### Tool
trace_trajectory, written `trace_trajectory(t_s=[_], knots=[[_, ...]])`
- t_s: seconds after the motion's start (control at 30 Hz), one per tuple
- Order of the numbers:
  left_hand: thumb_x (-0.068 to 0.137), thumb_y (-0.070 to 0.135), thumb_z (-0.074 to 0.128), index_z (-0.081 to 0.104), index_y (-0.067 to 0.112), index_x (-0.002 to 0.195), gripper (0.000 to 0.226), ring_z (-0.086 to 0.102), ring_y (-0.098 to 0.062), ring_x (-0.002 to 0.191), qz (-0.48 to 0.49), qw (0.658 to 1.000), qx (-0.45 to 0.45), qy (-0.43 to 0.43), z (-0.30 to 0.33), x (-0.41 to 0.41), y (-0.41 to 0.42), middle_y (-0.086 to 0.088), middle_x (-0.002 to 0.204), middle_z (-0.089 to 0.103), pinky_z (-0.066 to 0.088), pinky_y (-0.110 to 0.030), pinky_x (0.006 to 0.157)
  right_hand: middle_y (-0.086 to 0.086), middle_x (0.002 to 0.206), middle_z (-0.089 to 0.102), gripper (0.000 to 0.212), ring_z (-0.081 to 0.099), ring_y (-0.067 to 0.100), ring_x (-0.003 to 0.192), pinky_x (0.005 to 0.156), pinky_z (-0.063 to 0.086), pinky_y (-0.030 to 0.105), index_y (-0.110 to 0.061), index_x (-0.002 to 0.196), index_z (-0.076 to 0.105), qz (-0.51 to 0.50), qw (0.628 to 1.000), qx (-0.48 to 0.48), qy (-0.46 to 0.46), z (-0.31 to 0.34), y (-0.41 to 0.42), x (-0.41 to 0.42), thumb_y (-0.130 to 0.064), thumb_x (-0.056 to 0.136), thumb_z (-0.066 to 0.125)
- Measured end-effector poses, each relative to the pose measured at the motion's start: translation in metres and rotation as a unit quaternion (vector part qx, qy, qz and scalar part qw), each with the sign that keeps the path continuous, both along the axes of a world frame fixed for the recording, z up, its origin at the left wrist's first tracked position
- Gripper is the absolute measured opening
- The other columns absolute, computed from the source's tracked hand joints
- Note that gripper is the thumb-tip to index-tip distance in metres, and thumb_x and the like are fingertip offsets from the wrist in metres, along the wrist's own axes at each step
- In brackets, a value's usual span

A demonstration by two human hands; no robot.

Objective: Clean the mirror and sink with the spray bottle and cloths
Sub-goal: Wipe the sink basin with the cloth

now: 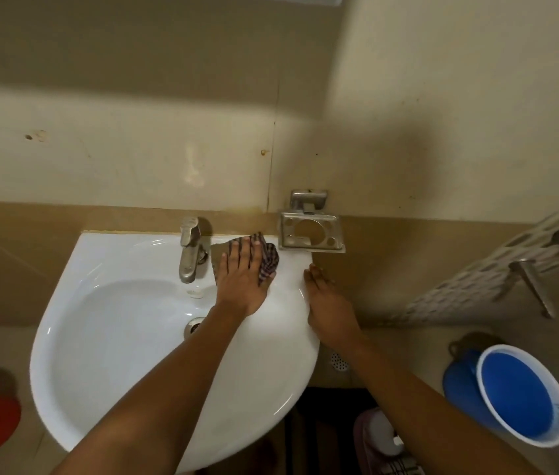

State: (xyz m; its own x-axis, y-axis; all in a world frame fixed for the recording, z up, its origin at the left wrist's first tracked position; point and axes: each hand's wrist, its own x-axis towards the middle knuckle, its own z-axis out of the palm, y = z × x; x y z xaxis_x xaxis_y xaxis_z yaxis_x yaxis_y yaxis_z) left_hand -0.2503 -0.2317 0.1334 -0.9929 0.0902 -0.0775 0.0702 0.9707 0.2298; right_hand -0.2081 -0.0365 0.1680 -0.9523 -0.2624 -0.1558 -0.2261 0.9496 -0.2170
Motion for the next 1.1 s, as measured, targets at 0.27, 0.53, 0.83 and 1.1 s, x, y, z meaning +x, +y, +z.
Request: trace_trajectory(t_s=[0.27, 0.53, 0.83, 1.1], knots=[[0.096, 0.061, 0.019, -0.008, 0.031, 0.153, 0.07, -0.021, -0.029, 0.146, -0.066, 0.997, 0.003, -0.035, 0.008, -0.002, 0.052, -0.005, 0.162, -0.013, -0.019, -0.047, 0.113, 0.005, 0.165, 0.009, 0.07, 0.008, 0.019, 0.152, 0.12, 0.025, 0.033, -0.013, 0.157, 0.011, -0.023, 0.998, -0.041, -0.033, -0.009, 0.007, 0.008, -0.01, 0.096, 0.046], [0.095, 0.063, 0.019, -0.008, 0.035, 0.152, 0.069, -0.028, -0.025, 0.144, -0.099, 0.993, 0.062, -0.032, -0.003, 0.03, 0.067, -0.003, 0.16, -0.02, -0.016, -0.053, 0.116, 0.007, 0.146, 0.048, 0.051, 0.053, 0.023, 0.125, 0.102, 0.047, 0.035, -0.014, 0.147, 0.04, -0.08, 0.987, -0.136, -0.002, -0.016, 0.016, 0.035, -0.016, 0.098, 0.051], [0.091, 0.057, 0.029, -0.015, 0.041, 0.147, 0.072, -0.026, -0.022, 0.145, -0.066, 0.944, 0.301, -0.119, -0.022, 0.115, 0.086, -0.001, 0.158, -0.027, -0.004, -0.056, 0.117, 0.008, 0.109, 0.066, 0.022, 0.063, 0.027, 0.099, 0.076, 0.047, 0.032, -0.009, 0.11, 0.065, -0.191, 0.968, -0.158, 0.032, 0.006, 0.022, 0.045, -0.013, 0.097, 0.047], [0.1, 0.045, 0.037, -0.014, 0.039, 0.148, 0.071, -0.014, -0.017, 0.148, -0.123, 0.934, 0.279, -0.183, -0.005, 0.165, 0.049, 0.001, 0.162, -0.011, 0.001, -0.056, 0.119, 0.006, 0.122, 0.062, 0.028, 0.059, 0.024, 0.109, 0.086, 0.045, 0.03, -0.01, 0.12, 0.063, -0.148, 0.978, -0.147, 0.021, 0.006, -0.006, 0.062, -0.009, 0.097, 0.048]])
